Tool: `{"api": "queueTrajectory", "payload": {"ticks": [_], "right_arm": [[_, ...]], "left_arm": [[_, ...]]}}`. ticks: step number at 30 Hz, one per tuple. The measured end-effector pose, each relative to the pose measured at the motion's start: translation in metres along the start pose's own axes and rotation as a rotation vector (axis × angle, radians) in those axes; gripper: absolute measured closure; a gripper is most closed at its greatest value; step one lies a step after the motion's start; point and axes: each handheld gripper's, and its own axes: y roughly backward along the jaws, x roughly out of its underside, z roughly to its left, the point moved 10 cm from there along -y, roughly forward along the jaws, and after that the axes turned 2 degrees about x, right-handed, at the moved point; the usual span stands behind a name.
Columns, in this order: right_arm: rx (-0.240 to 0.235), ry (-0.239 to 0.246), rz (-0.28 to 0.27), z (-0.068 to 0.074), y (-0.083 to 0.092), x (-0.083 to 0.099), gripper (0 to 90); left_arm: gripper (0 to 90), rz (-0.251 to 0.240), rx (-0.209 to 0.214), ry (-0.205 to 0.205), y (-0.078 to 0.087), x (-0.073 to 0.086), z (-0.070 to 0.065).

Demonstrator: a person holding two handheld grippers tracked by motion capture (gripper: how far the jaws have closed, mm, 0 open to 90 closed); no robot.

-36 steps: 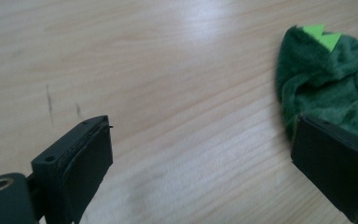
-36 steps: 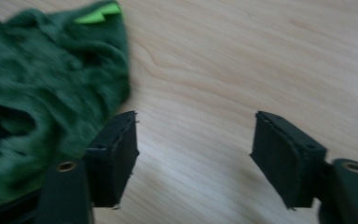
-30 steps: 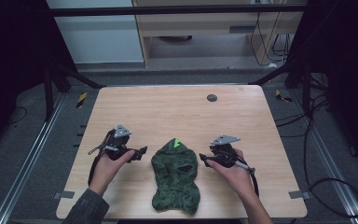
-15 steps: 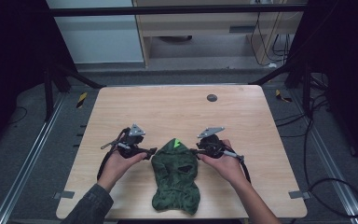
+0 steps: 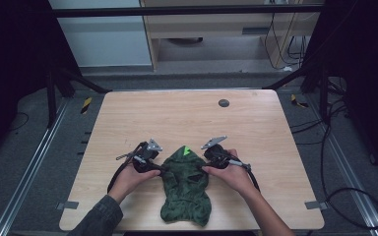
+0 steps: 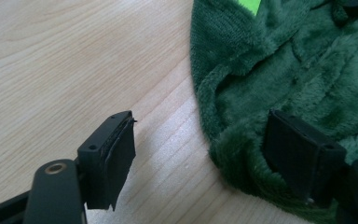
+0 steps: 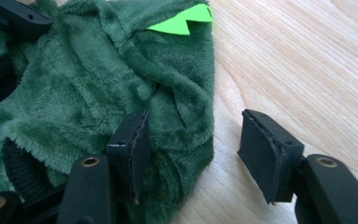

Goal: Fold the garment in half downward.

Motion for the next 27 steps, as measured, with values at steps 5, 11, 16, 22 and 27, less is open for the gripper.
{"api": "queueTrajectory", "payload": {"ticks": [5,11,16,22,27], "right_arm": [[-0.007,0.005,0.008,0.003,-0.003,0.001,44.7],[-0.022,0.025,0.01,0.005,-0.003,0.001,51.4],[-0.037,0.043,0.012,0.009,-0.002,0.002,62.3],[-0.055,0.054,0.014,0.012,-0.001,0.002,71.4],[-0.066,0.051,0.029,0.015,-0.001,0.002,78.0]], "left_arm": [[29.9,0.005,0.02,0.016,-0.002,0.002,-0.001],[39.4,-0.01,0.067,0.052,-0.004,0.003,-0.001],[55.2,-0.008,0.099,0.033,-0.003,0.002,-0.01],[69.2,-0.015,0.13,0.039,-0.003,0.002,-0.015],[76.7,-0.024,0.143,0.04,-0.002,0.003,-0.018]]}}
